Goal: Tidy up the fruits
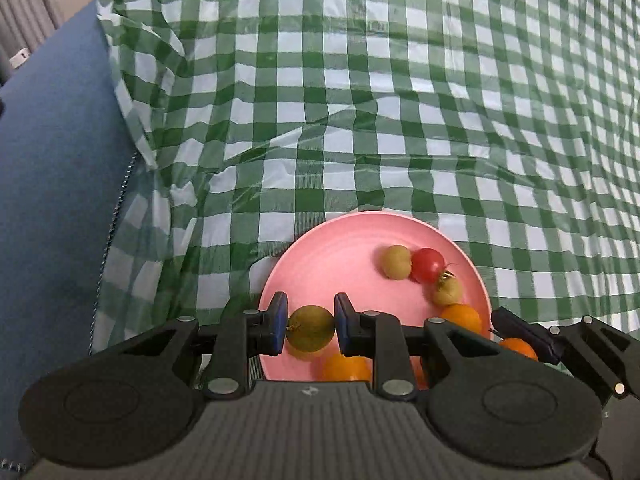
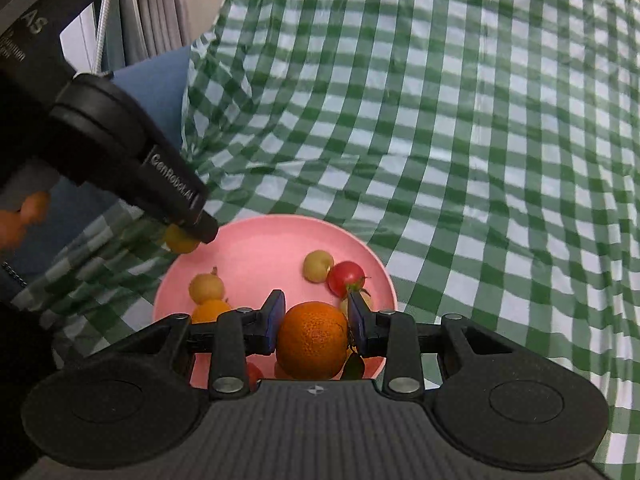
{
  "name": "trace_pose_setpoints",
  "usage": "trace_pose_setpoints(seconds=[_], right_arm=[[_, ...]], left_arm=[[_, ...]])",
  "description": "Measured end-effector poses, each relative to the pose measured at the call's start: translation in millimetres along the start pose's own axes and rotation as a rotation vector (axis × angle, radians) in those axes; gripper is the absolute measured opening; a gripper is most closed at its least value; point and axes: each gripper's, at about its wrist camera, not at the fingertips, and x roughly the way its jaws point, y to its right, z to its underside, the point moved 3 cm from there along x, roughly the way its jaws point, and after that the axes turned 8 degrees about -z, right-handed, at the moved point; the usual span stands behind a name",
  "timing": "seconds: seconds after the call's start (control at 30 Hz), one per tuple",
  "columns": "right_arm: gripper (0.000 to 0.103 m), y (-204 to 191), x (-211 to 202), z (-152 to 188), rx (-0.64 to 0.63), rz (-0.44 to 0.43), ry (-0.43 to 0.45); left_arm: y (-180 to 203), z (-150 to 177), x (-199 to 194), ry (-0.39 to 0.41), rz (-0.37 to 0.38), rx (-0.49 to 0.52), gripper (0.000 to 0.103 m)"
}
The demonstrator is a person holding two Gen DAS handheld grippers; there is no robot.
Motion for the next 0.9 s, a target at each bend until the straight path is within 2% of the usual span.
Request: trace_pose_setpoints(seconds=[0.3, 0.33, 0.37, 0.4, 0.43, 0.5, 0.53, 0.63, 0.7, 0.9], right_arm=[[0.038, -4, 26, -1, -0.037, -0.016, -0.051], [0.041, -5, 28, -2, -0.041, -0.015, -0.053], [0.046, -6, 28, -3, -0.046, -0.016, -0.054], [0.056, -7, 26, -5, -0.053, -0.016, -0.048], [0.067, -7, 21, -7, -0.06, -0.01, -0.036], [0.084, -9, 9, -10, -0.069, 0.016, -0.018], [0.089, -10, 1, -10, -0.068, 0.028, -0.014], [0.094, -11, -26, -6, -0.026, 0.045, -0.014], [0.094, -12, -50, 2, 0.031, 0.06, -0.007], [0.095, -16, -113, 23, 0.123, 0.131, 0.031]], left_arm=[[4, -5, 27, -0.046, -0.005, 0.046, 0.029], [5, -5, 26, -0.046, 0.001, 0.053, 0.037], [5, -6, 26, -0.049, 0.004, 0.055, 0.065], [4, -6, 24, -0.046, 0.001, 0.051, 0.08], [3, -7, 19, -0.026, -0.011, 0.039, 0.102], [1, -6, 6, 0.025, -0.03, 0.029, 0.103], [0, -6, 1, 0.03, -0.031, 0.04, 0.103], [-3, 4, -17, 0.014, -0.057, 0.051, 0.103], [-7, 16, -35, 0.031, -0.06, 0.043, 0.103], [-16, 69, -83, 0.071, -0.032, 0.021, 0.103]])
